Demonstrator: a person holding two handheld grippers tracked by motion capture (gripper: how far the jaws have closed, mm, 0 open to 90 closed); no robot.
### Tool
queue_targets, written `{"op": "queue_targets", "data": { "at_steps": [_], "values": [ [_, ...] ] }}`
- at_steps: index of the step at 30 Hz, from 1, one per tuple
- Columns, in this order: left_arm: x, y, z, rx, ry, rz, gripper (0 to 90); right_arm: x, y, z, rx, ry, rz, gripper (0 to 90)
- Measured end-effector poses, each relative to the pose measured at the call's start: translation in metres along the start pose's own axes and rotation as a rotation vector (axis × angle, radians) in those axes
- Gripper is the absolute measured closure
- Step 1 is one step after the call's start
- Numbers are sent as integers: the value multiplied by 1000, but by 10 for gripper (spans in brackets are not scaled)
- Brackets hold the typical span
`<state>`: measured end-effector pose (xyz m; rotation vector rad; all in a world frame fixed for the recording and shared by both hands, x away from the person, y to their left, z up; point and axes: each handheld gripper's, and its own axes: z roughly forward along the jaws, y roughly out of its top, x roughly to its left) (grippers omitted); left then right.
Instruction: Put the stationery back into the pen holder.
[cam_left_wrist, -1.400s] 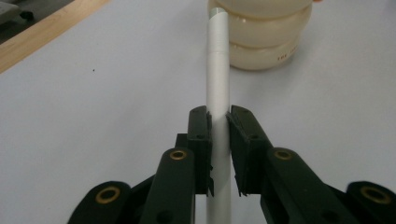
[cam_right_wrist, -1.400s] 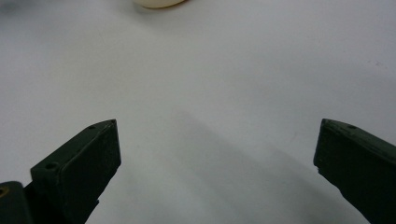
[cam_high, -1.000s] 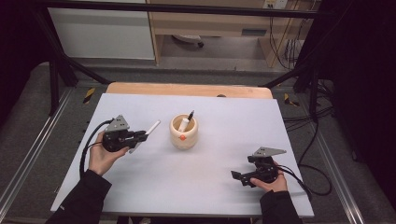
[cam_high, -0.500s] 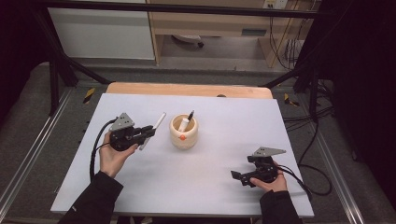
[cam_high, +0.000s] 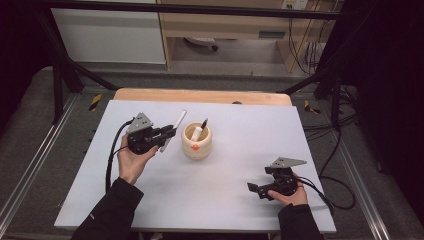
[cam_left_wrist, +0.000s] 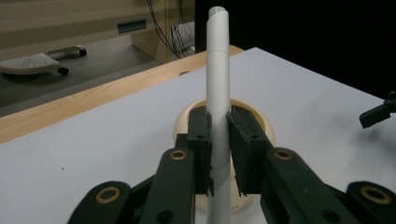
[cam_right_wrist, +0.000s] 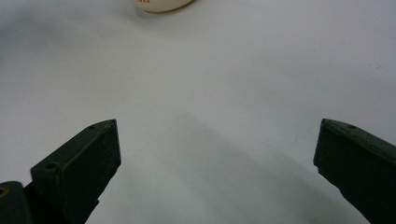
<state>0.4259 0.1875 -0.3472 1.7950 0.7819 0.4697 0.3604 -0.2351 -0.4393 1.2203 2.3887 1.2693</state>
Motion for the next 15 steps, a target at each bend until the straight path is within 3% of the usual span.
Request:
{"op": "queue_targets", "data": {
  "at_steps": [15],
  "values": [
    [-6,21,19,-53,6,-11,784,0,0,0,1,2,-2,14]
  ]
}}
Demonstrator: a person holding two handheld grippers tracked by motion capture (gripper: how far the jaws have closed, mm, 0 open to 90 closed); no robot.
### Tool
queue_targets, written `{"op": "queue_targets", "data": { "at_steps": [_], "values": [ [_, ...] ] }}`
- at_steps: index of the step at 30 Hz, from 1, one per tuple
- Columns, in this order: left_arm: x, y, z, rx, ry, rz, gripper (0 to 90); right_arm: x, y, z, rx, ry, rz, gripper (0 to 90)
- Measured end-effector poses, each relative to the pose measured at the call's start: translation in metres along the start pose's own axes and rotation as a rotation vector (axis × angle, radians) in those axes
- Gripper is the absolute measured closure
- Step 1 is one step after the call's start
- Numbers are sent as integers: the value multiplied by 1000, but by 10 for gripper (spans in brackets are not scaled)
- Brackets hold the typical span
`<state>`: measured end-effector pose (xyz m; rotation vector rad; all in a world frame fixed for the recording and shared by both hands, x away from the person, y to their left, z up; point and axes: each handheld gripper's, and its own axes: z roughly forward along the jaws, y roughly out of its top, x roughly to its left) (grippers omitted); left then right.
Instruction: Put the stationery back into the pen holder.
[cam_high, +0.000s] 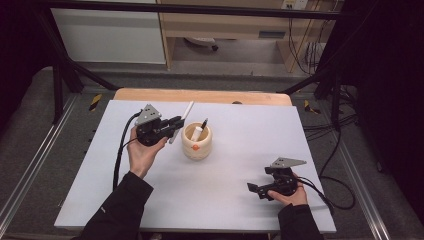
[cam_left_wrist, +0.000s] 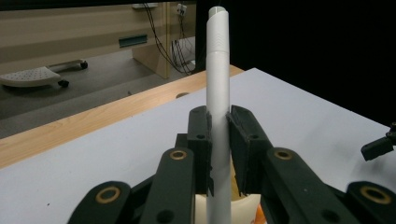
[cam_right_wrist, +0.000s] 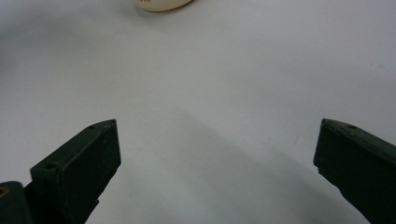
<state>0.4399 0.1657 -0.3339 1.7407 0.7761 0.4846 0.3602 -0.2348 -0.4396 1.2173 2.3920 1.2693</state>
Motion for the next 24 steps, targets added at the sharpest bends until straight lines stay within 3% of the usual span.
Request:
{"op": "queue_targets", "data": {
  "at_steps": [12,24],
  "values": [
    [-3,5,28,-13,2,-6,784,0,0,0,3,1,-3,15],
    [-7,4,54,-5,-1,17,784,0,0,0,2,2,-3,14]
  ]
}}
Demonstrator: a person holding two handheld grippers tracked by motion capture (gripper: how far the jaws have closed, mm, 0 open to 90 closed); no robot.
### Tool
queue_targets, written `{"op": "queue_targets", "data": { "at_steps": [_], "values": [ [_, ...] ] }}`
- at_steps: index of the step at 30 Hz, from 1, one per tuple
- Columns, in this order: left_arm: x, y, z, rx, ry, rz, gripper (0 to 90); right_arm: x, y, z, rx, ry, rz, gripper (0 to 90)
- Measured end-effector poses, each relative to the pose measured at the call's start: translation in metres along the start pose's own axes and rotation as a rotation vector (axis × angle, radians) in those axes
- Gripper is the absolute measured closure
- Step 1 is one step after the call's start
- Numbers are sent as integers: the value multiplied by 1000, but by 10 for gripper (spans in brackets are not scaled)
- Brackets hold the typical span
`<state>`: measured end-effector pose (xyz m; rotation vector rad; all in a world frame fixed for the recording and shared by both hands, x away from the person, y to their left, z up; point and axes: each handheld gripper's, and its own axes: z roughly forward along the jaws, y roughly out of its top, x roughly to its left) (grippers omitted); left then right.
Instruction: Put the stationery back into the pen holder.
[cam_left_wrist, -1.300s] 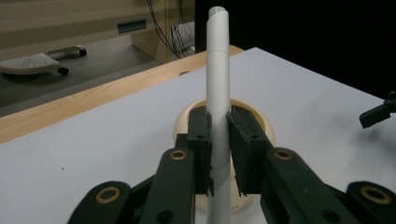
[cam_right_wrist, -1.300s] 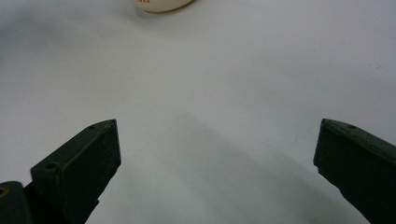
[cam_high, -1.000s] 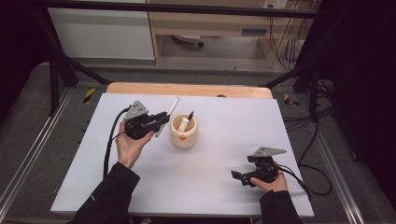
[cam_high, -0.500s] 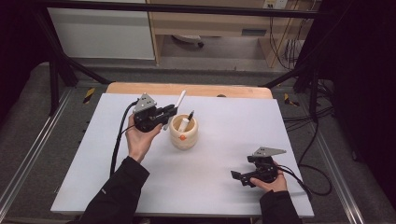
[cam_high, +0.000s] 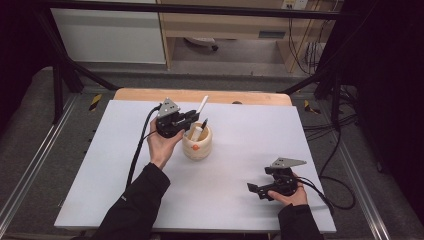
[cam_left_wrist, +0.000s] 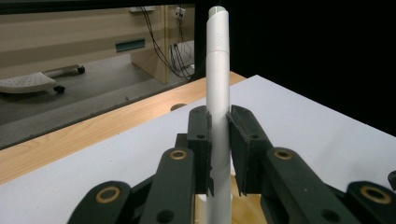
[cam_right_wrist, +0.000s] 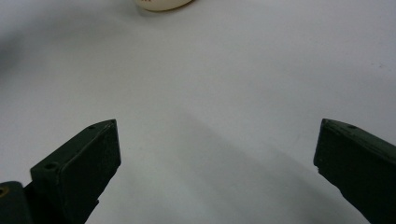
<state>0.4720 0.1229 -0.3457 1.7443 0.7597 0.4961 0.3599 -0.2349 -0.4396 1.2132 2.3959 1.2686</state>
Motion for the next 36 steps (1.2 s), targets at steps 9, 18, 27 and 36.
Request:
{"op": "queue_targets", "data": {
  "at_steps": [9,18,27,36],
  "values": [
    [-1,-9,17,17,-13,7,784,0,0,0,-1,2,2,15],
    [-2,-22,17,25,-27,24,784,0,0,0,1,4,2,15],
    [-2,-35,13,24,-38,37,783,0,-1,1,2,2,-2,15],
    [-2,-40,10,15,-41,49,784,1,-1,1,2,2,-1,15]
  ]
}}
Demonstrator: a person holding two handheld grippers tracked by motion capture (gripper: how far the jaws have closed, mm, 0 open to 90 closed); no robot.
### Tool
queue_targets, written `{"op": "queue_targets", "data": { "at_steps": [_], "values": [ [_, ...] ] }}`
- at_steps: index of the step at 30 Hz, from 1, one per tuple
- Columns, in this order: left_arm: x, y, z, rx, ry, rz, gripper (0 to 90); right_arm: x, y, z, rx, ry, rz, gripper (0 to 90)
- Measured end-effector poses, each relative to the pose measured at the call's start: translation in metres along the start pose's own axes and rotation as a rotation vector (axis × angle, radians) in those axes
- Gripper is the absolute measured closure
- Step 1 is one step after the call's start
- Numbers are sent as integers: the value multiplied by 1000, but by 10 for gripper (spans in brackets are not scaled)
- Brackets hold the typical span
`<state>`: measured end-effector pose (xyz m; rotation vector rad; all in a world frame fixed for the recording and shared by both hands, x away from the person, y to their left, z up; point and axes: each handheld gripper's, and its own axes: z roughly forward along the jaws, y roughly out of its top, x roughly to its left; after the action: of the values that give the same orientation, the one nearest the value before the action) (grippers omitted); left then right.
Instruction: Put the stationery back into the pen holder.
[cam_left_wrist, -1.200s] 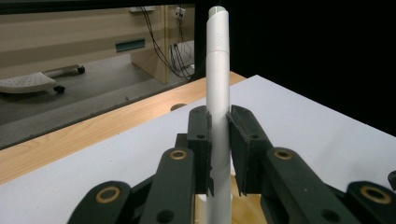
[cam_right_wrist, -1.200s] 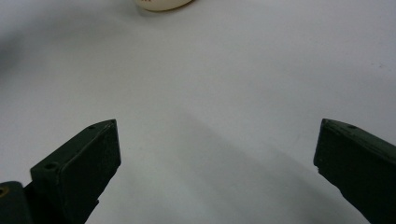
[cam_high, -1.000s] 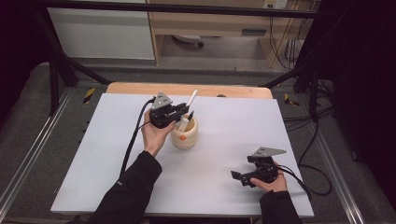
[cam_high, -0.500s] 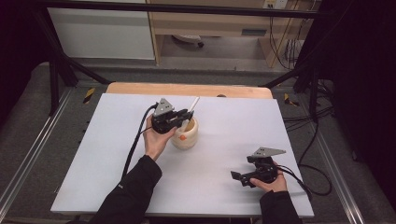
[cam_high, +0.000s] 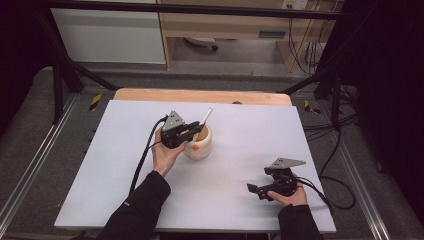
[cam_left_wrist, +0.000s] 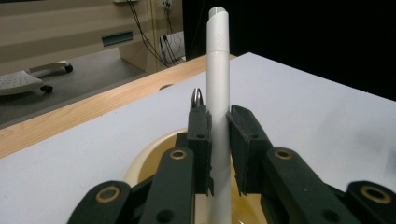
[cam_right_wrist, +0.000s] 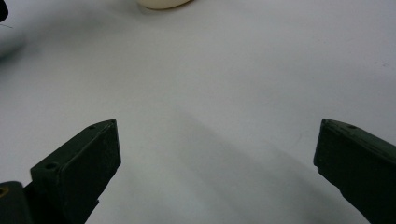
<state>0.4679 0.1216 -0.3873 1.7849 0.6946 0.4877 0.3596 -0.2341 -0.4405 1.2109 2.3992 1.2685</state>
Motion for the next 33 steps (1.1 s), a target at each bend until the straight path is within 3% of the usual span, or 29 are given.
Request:
{"op": "queue_targets", "data": {
  "at_steps": [9,19,33],
  "values": [
    [0,0,-6,-11,-16,3,783,0,0,0,-2,2,2,15],
    [15,-3,-2,-37,39,11,783,0,0,0,1,1,-4,15],
    [15,-14,0,67,22,-3,778,0,0,0,0,2,1,15]
  ]
}}
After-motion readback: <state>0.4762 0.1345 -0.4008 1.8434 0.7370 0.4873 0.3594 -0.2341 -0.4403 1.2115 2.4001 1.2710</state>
